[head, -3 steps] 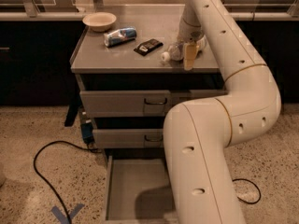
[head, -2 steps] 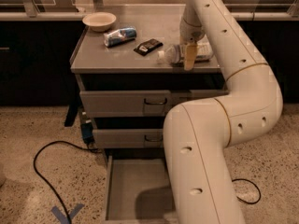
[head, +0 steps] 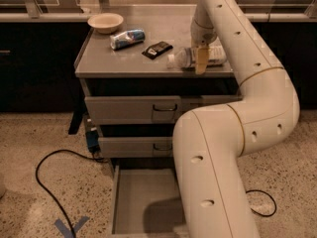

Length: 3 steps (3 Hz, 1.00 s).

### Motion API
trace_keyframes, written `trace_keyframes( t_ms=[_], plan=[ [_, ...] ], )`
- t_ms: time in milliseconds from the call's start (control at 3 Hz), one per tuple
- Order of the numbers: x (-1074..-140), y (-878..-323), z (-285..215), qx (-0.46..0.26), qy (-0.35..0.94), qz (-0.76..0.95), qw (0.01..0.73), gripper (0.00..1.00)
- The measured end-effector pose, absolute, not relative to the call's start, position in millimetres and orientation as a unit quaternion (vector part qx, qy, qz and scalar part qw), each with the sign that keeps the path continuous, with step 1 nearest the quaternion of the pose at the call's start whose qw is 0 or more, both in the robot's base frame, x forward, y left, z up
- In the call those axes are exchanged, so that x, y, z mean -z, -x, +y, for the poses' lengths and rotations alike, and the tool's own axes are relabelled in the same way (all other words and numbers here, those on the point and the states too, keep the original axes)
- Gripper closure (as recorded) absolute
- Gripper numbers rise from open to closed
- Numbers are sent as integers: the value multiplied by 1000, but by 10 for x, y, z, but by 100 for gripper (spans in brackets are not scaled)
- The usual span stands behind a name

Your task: Place blue plastic bottle into bottom drawer

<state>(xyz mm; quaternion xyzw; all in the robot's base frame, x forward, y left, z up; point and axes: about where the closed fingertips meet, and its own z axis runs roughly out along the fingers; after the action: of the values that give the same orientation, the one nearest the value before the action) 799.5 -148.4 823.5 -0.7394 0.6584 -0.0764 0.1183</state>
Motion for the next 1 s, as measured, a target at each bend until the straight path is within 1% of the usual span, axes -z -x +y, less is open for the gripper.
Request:
trace_keyframes(
  t_ms=[333,667,1000],
  plan=[
    [-8511,-8029,-1468,88,726,665,154,100],
    [-8929,-7917,-1524,100,706,679,177,100],
    [-9382,-7677,-1603,97,684,686,227,100]
  ],
)
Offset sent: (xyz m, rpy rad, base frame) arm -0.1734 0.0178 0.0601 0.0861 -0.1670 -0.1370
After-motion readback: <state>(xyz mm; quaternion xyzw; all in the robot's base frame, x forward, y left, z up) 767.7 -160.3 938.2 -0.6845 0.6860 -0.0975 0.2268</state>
